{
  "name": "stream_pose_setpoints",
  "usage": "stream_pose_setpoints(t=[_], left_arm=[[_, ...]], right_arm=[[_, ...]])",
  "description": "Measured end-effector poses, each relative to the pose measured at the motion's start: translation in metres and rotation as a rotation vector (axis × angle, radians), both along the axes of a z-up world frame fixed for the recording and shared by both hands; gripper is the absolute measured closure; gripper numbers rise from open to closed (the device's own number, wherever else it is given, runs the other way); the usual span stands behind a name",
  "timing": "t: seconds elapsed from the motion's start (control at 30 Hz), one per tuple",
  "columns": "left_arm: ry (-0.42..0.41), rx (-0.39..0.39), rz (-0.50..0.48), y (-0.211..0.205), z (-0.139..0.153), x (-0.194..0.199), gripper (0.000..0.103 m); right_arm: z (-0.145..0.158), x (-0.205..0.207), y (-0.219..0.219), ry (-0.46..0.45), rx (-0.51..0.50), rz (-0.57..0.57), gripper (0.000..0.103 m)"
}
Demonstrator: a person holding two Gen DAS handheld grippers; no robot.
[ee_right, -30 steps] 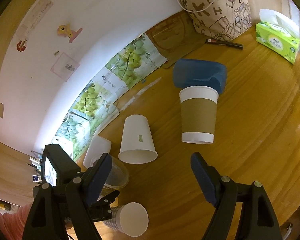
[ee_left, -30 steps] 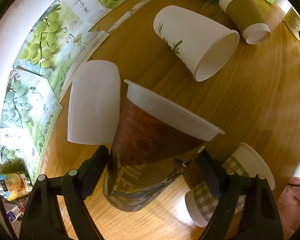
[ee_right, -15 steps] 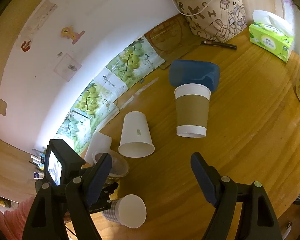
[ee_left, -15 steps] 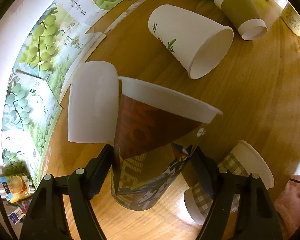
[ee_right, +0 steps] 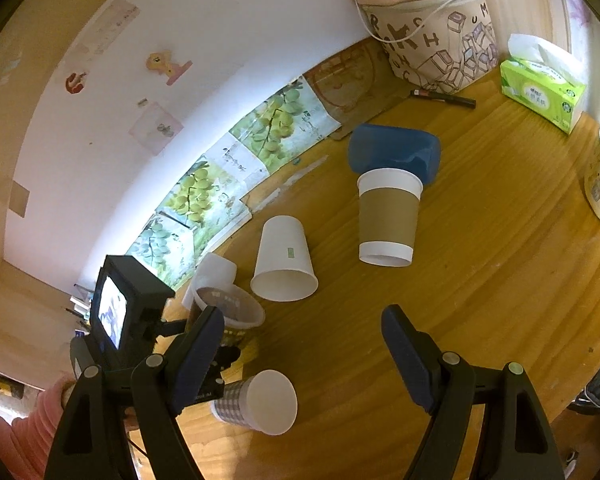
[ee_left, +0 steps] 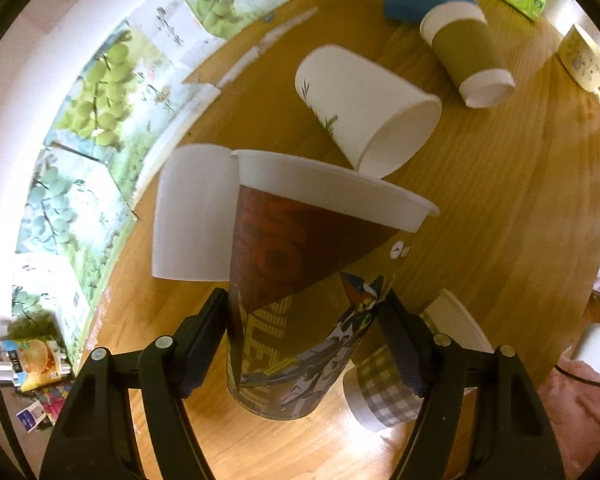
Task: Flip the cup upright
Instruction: 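Close the right gripper around the tall brown printed cup's body, then lift the brown printed cup with the right gripper and rotate it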
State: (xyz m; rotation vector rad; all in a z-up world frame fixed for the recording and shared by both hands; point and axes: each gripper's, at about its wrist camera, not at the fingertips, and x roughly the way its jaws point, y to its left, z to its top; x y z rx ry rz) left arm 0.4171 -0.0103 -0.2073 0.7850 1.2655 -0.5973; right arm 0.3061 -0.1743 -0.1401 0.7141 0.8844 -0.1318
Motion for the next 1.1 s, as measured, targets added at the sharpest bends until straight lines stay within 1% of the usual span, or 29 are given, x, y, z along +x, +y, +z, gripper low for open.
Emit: stream_pose_setpoints(t=[0.1,0.27,0.3,0.43,0.6,0.77,0.93,1.1], left_arm=[[-0.014,0.001,0.007,-0.004,0.013,-0.004,0.026],[-0.043,-0.019,0.038,-0.01,0.038,-0.015,0.026],[-0.047,-0.023,0.042,-0.007,0.038,-0.012,0.026],[-0.066,-0.031,0.063,-0.014,0.053,-0.026,0.026],[-0.096,-0.023,0.109,-0.026,0.071,-0.05,0.026],[-0.099,-0.013,0.172,-0.036,0.078,-0.076,0.026],[-0.081,-0.028,0.232,-0.046,0.084,-0.103,0.026],[-0.039,-0.04,0.325,-0.051,0.078,-0.124,0.026]], right_arm=[[0.004,-0.005,0.0,-0.011,0.001,0.009,0.021],[0.011,-0.015,-0.001,-0.039,0.008,0.037,0.021],[0.014,-0.017,-0.002,-0.043,0.002,0.043,0.021],[0.023,-0.027,-0.005,-0.062,-0.03,0.076,0.021],[0.033,-0.042,-0.014,-0.091,-0.027,0.131,0.021],[0.042,-0.059,-0.027,-0.117,-0.033,0.182,0.021],[0.051,-0.078,-0.043,-0.144,-0.046,0.227,0.021],[0.055,-0.093,-0.056,-0.146,-0.072,0.27,0.021]])
